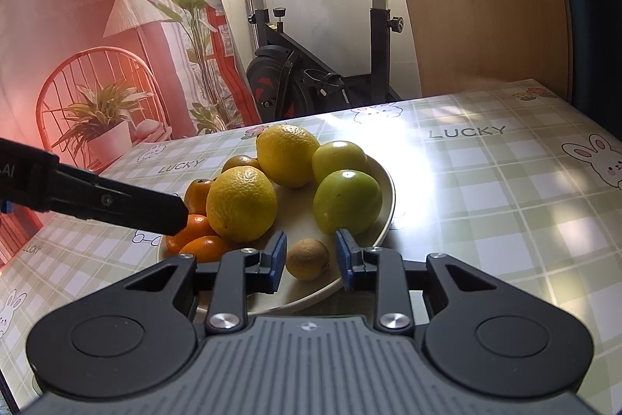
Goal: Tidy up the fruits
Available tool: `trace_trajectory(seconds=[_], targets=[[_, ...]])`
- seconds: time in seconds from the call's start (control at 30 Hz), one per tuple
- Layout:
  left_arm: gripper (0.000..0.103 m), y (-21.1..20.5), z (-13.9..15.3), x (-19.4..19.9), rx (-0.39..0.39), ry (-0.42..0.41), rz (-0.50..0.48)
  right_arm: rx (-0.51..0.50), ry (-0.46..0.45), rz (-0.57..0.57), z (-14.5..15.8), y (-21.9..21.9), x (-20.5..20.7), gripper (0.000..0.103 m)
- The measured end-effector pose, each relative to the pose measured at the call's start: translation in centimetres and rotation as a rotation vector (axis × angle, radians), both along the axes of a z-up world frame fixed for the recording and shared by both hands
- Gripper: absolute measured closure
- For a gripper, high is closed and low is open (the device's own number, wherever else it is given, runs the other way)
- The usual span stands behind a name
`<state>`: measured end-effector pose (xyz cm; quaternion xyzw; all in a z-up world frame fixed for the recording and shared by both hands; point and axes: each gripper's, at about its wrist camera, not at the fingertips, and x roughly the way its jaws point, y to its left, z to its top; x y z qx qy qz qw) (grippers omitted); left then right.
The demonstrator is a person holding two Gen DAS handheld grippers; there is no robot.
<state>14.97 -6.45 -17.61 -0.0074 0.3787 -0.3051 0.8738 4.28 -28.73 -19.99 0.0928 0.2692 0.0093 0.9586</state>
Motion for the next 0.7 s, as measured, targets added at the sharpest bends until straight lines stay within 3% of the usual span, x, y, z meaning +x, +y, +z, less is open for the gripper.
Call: trace_trajectory(seconds=[0.03,0.13,0.2,0.37,0.57,0.7], targets=[[0.025,0.4,0.4,-0.3,0.003,-0.014,0.009,0.004,0.006,-0.003,0.2,0.3,-0.2,0.071],[0.020,1.4,1.7,-1.0,0.027,-0.057,0.034,0.018,0.012,-0.029,1.1,0.9,-0.6,0.055],[0.018,2.1,2.6,-1.6,0.050,-0.085,0.061,0.029,0.003,-0.049,2.0,1.2,-0.8,0.053],[0.010,4.6,4.8,-2.9,0.075,-0.152,0.144,0.046,-0.005,-0.087,4.8,1.7,-1.1,0.021],[0.006,7.9,6.6,-3.9,0.040,-0.170,0.222,-0.003,0.056,-0.086,8.3,3.3,-1.2,0.001],[0.005,9.4,7.3,-4.4,0.030,-0.173,0.266,-0.079,0.085,-0.107,10.1,5.1,-1.6,0.000]])
